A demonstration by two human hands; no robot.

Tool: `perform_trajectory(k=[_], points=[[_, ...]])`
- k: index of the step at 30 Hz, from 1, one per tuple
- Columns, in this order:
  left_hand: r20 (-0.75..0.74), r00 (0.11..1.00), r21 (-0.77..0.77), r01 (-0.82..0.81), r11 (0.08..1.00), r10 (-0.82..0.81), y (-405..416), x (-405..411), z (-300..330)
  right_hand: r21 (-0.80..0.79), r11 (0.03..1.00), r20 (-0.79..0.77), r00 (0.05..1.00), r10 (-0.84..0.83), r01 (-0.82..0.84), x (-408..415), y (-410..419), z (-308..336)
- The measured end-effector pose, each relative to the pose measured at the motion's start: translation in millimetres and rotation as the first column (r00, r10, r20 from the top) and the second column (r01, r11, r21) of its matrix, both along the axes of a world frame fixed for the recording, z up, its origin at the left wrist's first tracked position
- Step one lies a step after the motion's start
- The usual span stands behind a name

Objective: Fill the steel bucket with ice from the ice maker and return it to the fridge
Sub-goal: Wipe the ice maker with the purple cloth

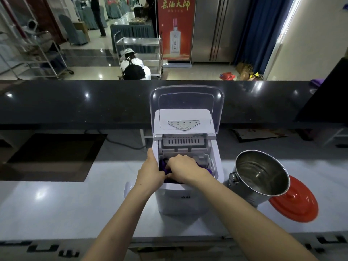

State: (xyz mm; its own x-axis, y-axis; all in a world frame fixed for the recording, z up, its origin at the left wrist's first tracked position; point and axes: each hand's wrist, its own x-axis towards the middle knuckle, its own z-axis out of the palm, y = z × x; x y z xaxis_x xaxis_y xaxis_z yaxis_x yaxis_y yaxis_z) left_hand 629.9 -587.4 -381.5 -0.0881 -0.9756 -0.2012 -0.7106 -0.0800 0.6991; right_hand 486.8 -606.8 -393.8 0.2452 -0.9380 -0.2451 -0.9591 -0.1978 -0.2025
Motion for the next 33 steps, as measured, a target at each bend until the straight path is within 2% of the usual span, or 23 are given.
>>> perform_trajectory(k=[4, 7, 11, 14, 20, 25, 33], points=[[0.015, 1.000, 0.013, -0.011, 1.000, 0.011, -1.1, -0.7, -2.2, 0.074, 0.987, -0.096, 0.984, 0.152, -0.145, -2.9, -4.4, 0.8], [0.031, 0.999, 0.020, -0.010, 1.000, 0.010, -1.6, -0.5, -2.4, 0.146, 0.975, -0.140, 0.972, 0.190, -0.169, -2.4, -5.8, 2.1], [0.050, 0.999, 0.017, -0.007, 1.000, 0.006, -0.7, -1.4, -2.1, 0.265, 0.948, -0.126, 0.968, 0.218, -0.179, -7.0, -0.6, 17.3], [0.040, 0.999, 0.026, -0.017, 1.000, 0.016, -0.4, -0.8, -1.7, 0.369, 0.911, -0.036, 0.977, 0.212, -0.184, -20.3, 7.4, 36.5], [0.037, 0.999, 0.026, -0.033, 0.999, 0.032, -7.0, -0.6, -0.8, 0.354, 0.917, -0.004, 0.980, 0.199, -0.185, -30.0, 12.3, 43.0], [0.103, 0.994, 0.006, -0.039, 0.999, 0.038, -12.7, -3.9, -1.3, 0.242, 0.947, 0.026, 0.977, 0.212, -0.212, -27.5, 14.9, 26.3], [0.115, 0.992, 0.008, -0.043, 0.999, 0.042, -14.4, -6.2, -2.2, 0.402, 0.887, -0.138, 0.942, 0.304, -0.228, -35.4, 5.9, 43.7]])
